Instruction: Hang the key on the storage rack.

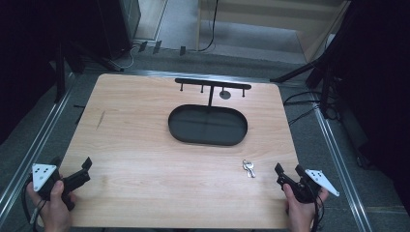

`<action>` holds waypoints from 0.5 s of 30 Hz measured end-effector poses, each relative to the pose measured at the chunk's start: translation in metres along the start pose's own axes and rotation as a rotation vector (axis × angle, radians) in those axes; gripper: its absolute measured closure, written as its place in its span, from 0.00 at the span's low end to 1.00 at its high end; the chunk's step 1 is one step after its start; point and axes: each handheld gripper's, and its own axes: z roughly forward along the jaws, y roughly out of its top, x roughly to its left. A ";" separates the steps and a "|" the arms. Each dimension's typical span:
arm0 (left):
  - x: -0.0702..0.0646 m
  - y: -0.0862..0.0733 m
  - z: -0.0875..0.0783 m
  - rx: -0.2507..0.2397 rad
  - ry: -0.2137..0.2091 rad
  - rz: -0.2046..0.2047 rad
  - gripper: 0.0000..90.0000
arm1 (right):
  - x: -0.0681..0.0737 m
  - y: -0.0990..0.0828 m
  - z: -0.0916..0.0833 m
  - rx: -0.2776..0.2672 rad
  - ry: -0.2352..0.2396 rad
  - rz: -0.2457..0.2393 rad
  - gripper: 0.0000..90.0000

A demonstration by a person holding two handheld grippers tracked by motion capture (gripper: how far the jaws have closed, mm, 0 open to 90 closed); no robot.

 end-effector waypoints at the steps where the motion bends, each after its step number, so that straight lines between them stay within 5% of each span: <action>1: 0.000 0.000 0.000 -0.001 0.000 -0.002 0.01 | 0.001 0.000 0.000 -0.002 -0.004 -0.008 0.18; 8: 0.000 0.001 0.002 0.025 0.019 0.003 0.01 | 0.001 0.002 -0.003 0.017 -0.005 0.031 0.23; 15: 0.004 0.002 0.003 0.029 0.021 -0.029 0.01 | 0.011 0.019 -0.009 0.087 0.005 -0.052 0.27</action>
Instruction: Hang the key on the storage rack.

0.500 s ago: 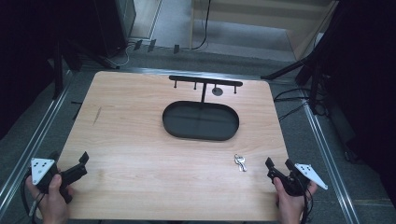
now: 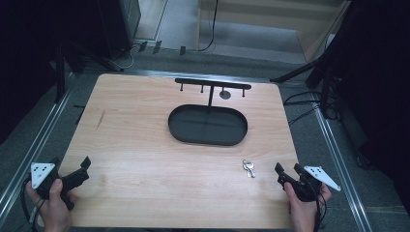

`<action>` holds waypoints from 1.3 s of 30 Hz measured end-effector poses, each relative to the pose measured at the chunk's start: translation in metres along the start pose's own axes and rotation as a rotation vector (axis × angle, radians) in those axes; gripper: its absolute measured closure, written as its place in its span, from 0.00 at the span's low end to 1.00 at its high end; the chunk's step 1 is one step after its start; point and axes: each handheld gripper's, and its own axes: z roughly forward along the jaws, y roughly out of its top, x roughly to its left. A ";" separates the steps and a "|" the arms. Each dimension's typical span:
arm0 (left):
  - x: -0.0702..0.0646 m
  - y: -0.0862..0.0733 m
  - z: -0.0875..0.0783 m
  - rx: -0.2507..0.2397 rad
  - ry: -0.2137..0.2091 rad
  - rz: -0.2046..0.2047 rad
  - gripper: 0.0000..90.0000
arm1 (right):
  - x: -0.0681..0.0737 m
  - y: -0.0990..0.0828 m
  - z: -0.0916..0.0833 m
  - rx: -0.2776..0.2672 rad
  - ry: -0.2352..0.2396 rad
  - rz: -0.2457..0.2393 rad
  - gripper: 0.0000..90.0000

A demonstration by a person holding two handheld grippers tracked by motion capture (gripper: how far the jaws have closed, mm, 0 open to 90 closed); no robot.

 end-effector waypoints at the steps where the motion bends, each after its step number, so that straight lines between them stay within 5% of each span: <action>1: 0.001 0.000 0.000 0.002 0.014 0.006 0.01 | 0.003 0.006 -0.003 0.032 -0.012 -0.026 0.28; 6: 0.007 0.001 0.001 0.003 0.027 -0.042 0.01 | 0.005 0.035 -0.008 0.102 -0.009 -0.052 0.31; 10: 0.004 0.002 0.002 0.016 0.026 -0.018 0.01 | 0.009 0.052 -0.008 0.170 -0.019 -0.110 0.34; 11: 0.003 0.002 0.002 0.021 0.024 -0.011 0.01 | 0.015 0.062 -0.004 0.242 -0.035 -0.151 0.35; 13: 0.002 0.002 0.003 0.028 0.024 0.001 0.01 | 0.018 0.065 -0.001 0.291 -0.046 -0.171 0.35; 15: 0.002 0.003 0.003 0.035 0.025 0.003 0.01 | 0.028 0.073 0.010 0.458 -0.025 -0.217 0.43; 18: 0.002 0.003 0.003 0.044 0.035 0.002 0.01 | 0.039 0.078 0.020 0.556 -0.031 -0.267 0.44; 22: 0.001 0.002 0.005 0.054 0.045 -0.004 0.01 | 0.046 0.086 0.033 0.649 -0.015 -0.247 0.45; 23: 0.001 0.002 0.005 0.053 0.045 -0.005 0.01 | 0.050 0.087 0.041 0.729 -0.035 -0.245 0.46; 25: 0.001 0.002 0.005 0.052 0.043 0.001 0.01 | 0.052 0.087 0.045 0.764 -0.043 -0.251 0.46; 27: 0.001 0.002 0.004 0.043 0.035 -0.001 0.01 | 0.056 0.085 0.053 0.856 -0.027 -0.239 0.46; 33: -0.005 0.002 0.005 0.029 0.063 0.035 0.01 | 0.061 0.083 0.059 0.936 -0.059 -0.196 0.48; 39: -0.010 0.002 0.007 0.018 0.077 0.052 0.01 | 0.066 0.083 0.060 0.953 -0.058 -0.173 0.49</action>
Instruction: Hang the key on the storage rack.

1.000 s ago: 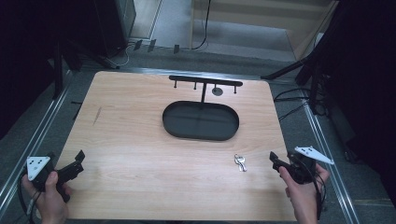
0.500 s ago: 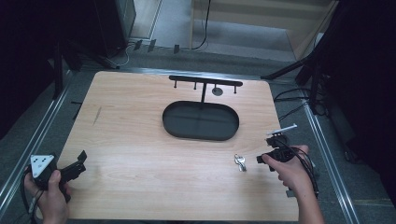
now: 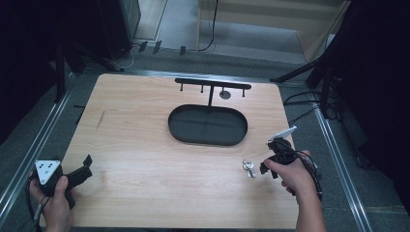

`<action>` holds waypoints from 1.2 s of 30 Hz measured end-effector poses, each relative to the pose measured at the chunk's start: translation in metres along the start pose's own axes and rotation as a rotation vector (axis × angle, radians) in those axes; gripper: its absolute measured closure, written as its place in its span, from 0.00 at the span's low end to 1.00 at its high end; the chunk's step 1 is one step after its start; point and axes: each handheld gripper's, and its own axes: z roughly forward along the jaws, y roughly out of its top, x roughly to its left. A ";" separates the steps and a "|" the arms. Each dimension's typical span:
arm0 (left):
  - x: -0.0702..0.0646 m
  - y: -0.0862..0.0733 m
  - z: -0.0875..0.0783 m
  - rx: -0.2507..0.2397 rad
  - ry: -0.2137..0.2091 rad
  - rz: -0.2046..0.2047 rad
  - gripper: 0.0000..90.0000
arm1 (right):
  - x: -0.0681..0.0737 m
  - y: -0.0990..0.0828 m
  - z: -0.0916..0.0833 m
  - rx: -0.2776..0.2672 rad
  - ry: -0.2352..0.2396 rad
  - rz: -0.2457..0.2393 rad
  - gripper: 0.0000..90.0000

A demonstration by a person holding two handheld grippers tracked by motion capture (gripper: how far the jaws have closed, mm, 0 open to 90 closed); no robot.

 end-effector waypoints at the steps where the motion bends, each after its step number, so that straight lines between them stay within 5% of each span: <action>1: -0.001 0.000 0.000 -0.001 0.003 0.002 0.01 | 0.001 0.000 0.001 0.007 0.005 0.002 0.51; 8: -0.002 0.000 0.001 0.005 0.007 0.004 0.01 | 0.011 0.005 0.006 0.034 0.034 -0.007 0.57; 14: -0.001 0.000 0.001 0.005 0.005 -0.002 0.01 | 0.024 0.010 0.013 0.061 0.019 -0.044 0.59; 21: -0.007 0.000 0.000 0.003 0.022 0.053 0.01 | 0.036 0.018 0.027 0.087 0.007 -0.045 0.60; 36: -0.006 0.000 0.001 0.006 0.023 0.044 0.01 | 0.048 0.023 0.044 0.109 -0.066 -0.065 0.71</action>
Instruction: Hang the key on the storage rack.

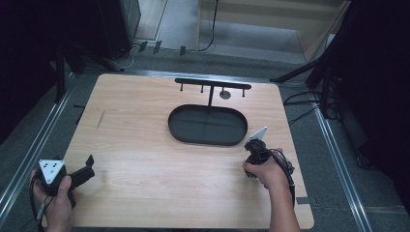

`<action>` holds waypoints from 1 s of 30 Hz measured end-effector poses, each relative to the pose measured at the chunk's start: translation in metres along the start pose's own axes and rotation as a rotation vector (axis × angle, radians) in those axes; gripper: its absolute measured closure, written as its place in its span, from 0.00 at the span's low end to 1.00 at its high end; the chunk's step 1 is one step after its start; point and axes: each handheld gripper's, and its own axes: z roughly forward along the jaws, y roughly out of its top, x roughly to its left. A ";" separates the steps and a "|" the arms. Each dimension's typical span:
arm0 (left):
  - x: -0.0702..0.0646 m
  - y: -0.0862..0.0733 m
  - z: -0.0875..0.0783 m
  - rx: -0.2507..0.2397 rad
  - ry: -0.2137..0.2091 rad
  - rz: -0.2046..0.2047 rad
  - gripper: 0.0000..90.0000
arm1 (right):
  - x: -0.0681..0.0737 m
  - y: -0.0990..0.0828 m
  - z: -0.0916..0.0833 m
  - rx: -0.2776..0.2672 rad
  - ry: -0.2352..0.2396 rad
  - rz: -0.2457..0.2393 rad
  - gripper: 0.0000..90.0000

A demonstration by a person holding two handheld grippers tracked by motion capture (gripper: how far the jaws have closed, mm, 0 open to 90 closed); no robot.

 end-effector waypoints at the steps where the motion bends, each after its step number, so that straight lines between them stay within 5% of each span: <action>1: 0.000 0.000 0.000 0.000 0.000 0.001 0.01 | 0.001 0.000 0.001 0.005 -0.006 0.001 0.72; 8: 0.000 0.000 0.000 0.001 -0.001 0.002 0.01 | 0.005 0.002 0.001 0.009 0.006 0.034 0.81; 21: 0.000 0.000 0.000 0.003 -0.001 -0.002 0.01 | 0.009 0.004 0.003 0.022 0.011 0.035 0.78; 30: 0.000 0.000 0.000 0.003 -0.001 -0.004 0.01 | 0.004 -0.002 0.003 0.011 0.030 0.075 0.90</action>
